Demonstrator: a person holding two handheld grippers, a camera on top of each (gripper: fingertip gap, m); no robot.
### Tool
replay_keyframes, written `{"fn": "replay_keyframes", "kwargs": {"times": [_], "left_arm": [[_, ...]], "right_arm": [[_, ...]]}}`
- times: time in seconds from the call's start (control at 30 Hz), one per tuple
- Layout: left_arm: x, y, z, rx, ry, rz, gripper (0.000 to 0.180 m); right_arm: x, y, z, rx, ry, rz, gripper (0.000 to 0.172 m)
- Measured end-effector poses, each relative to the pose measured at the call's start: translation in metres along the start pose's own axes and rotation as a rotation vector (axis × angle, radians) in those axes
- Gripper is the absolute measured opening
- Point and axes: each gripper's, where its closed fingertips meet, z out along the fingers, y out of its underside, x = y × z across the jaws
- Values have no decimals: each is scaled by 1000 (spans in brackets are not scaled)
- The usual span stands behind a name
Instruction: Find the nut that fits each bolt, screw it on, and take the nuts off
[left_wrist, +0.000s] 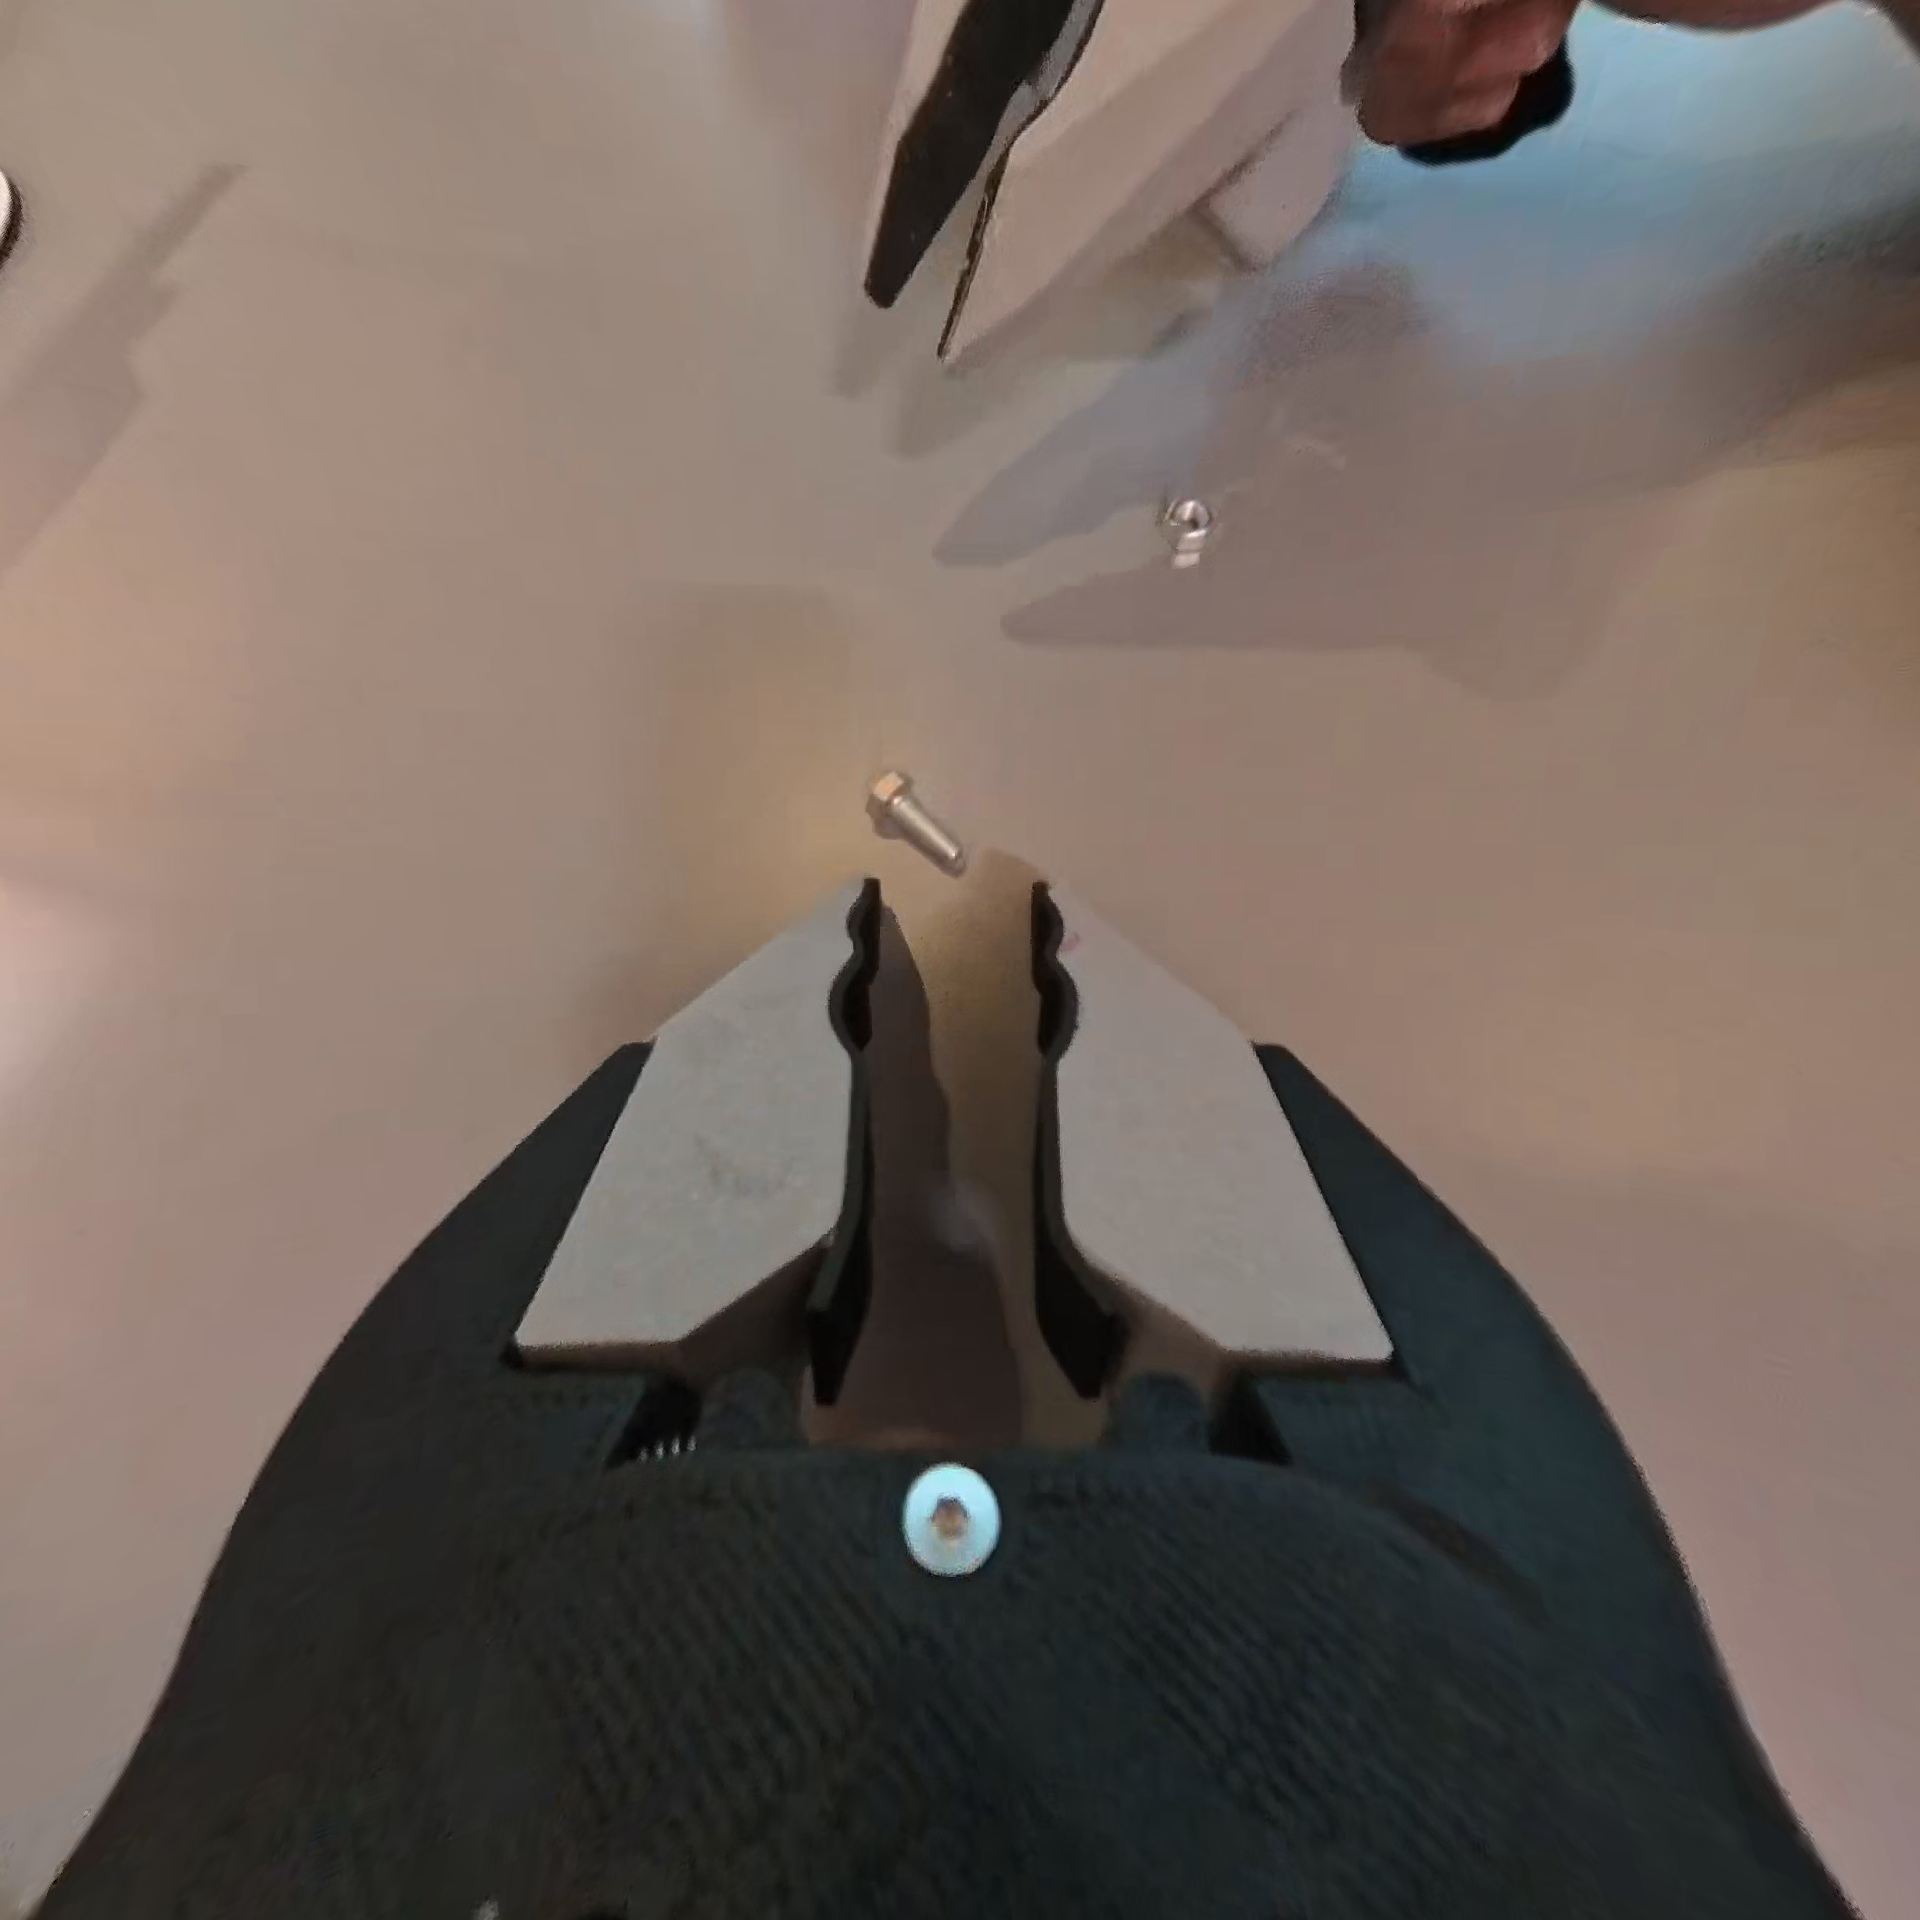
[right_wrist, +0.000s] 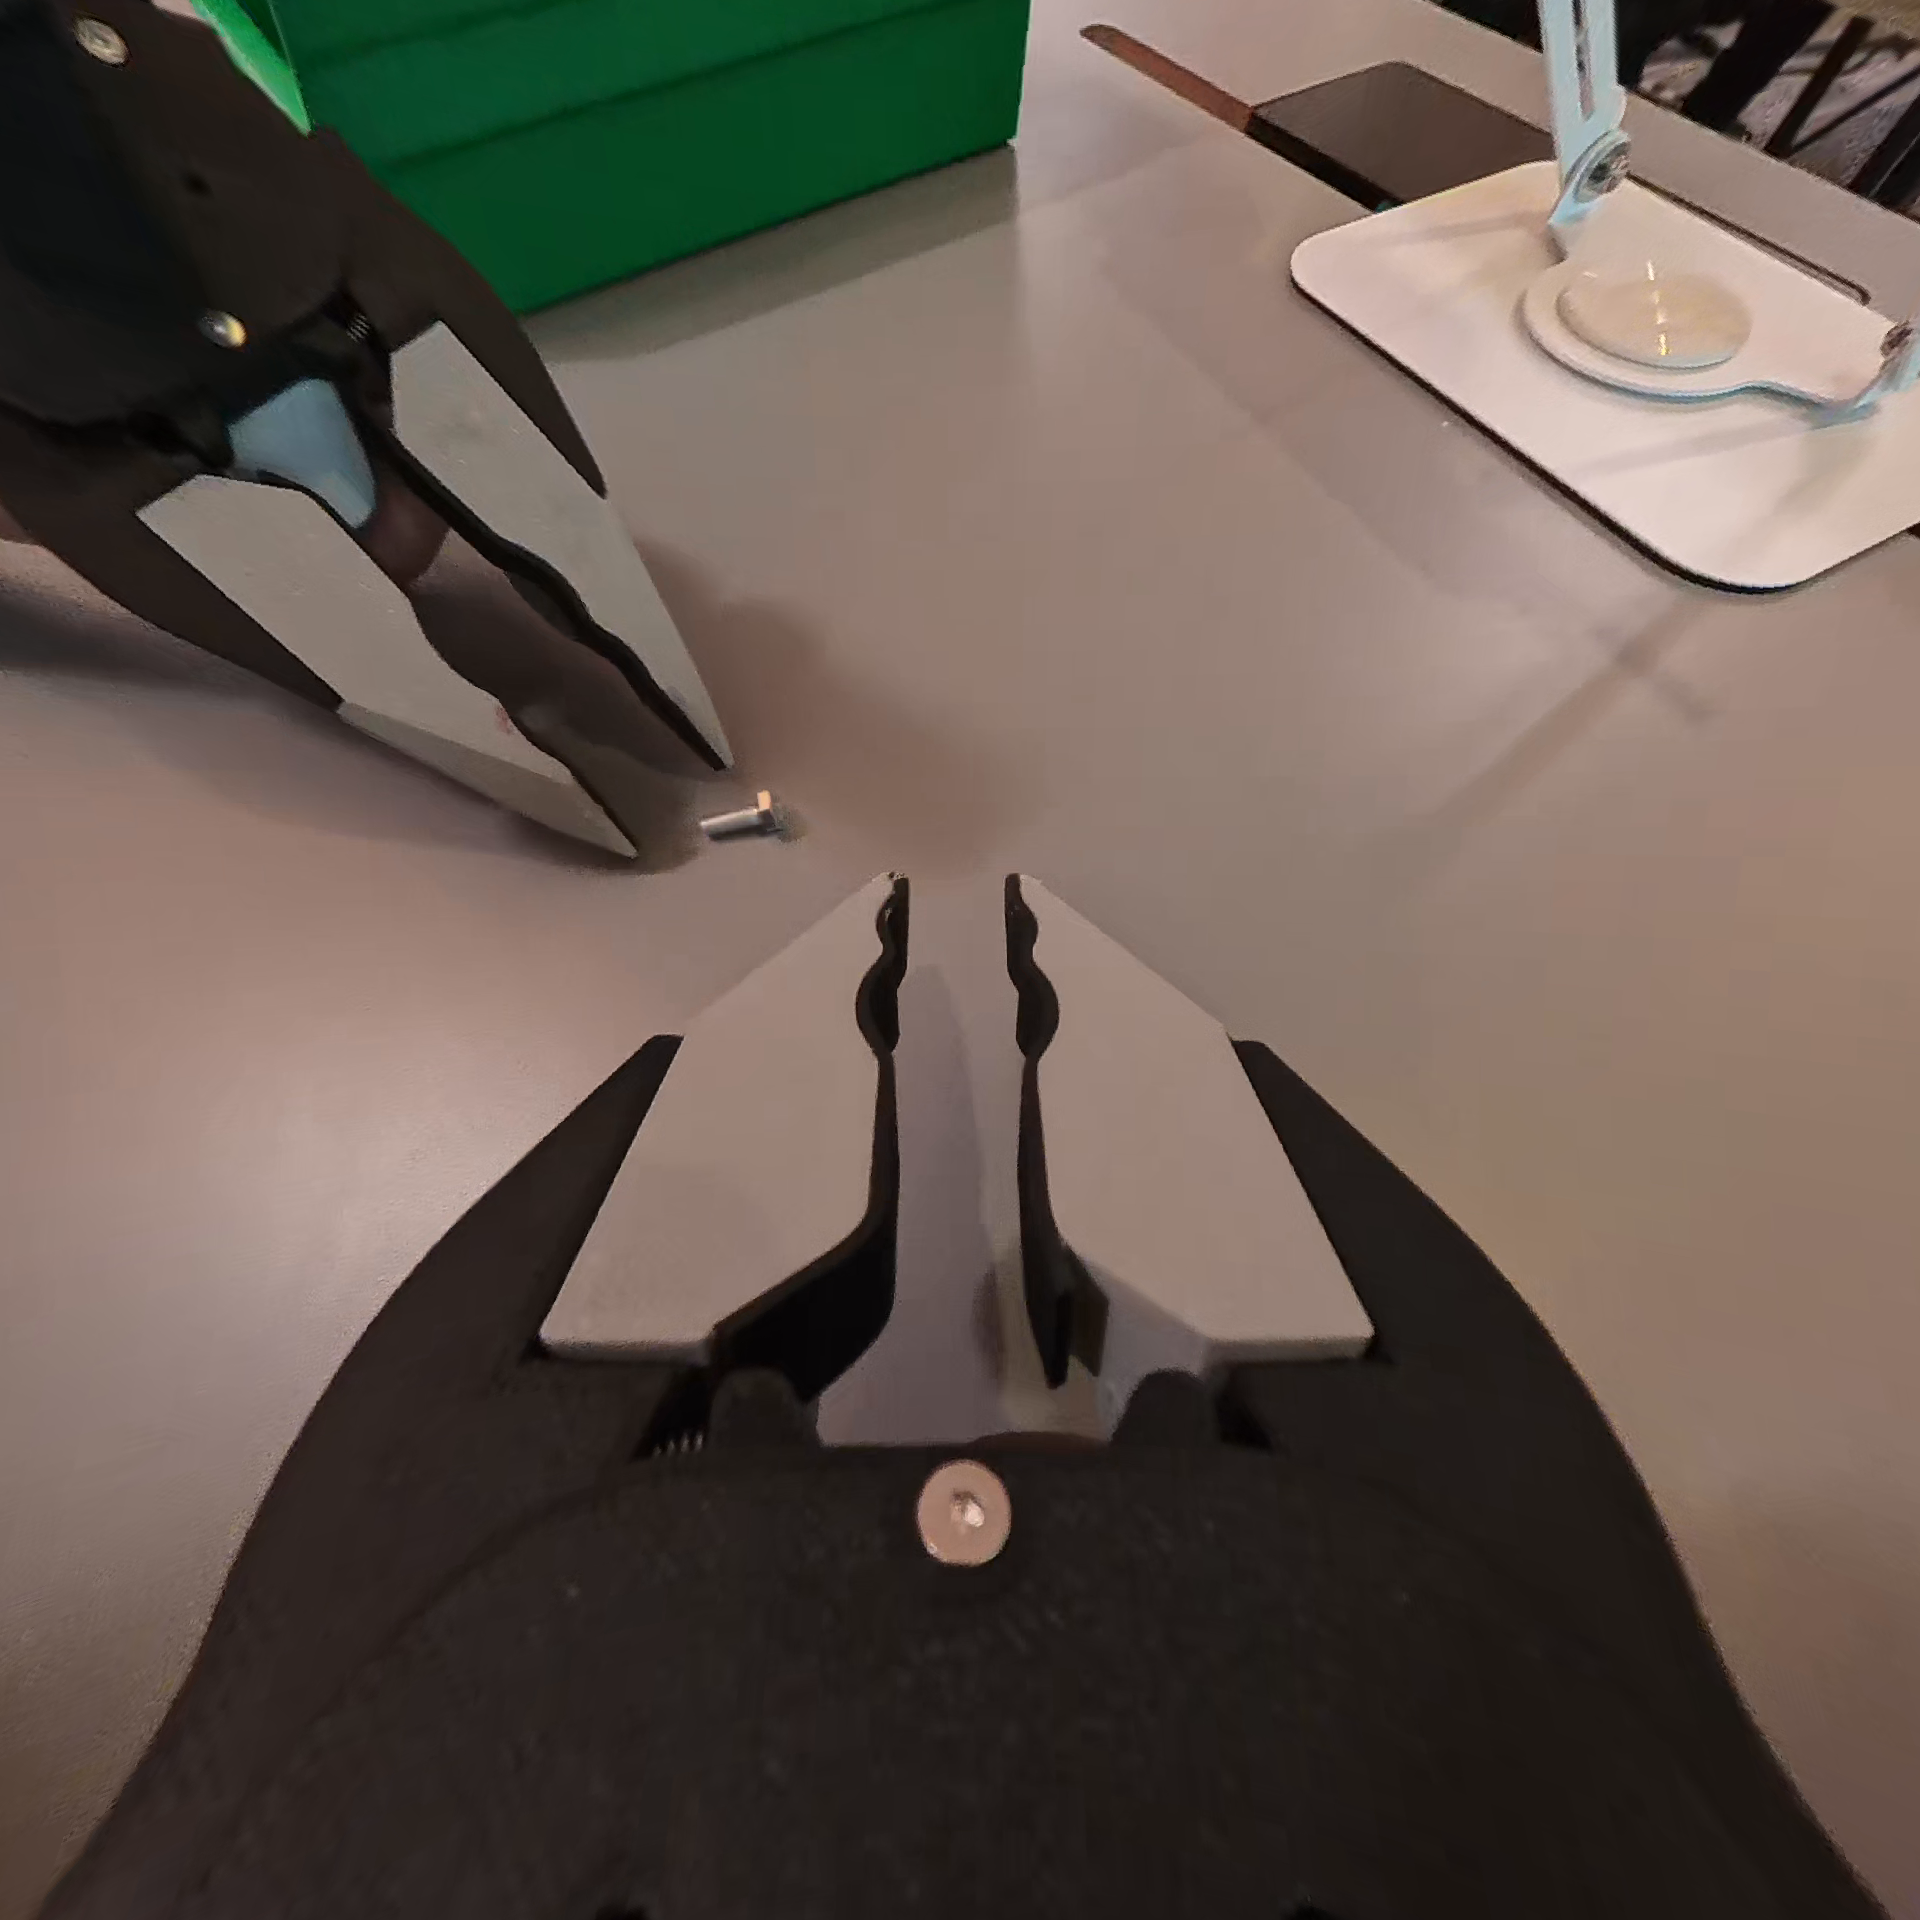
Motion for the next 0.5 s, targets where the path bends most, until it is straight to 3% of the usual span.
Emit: {"fn": "replay_keyframes", "kwargs": {"times": [0.13, 0.2, 0.37, 0.43, 0.5], "left_arm": [[-2, -11, 16, -15, -5, -64, 23], [-5, -11, 17, -49, -16, -25, 4], [-18, 4, 2, -298, -13, 363, 3], [-33, 6, -1, -392, -35, 406, 13], [-30, 3, -5, -415, 45, 357, 22]], "right_arm": [[-2, 0, -6, 22, -32, 34, 16], [0, -5, -12, 46, -19, 21, 15], [-5, -10, -20, 70, -44, 21, 15], [-9, -12, -21, 75, -41, -2, 15], [-13, -15, -22, 86, -46, -16, 15]]}}
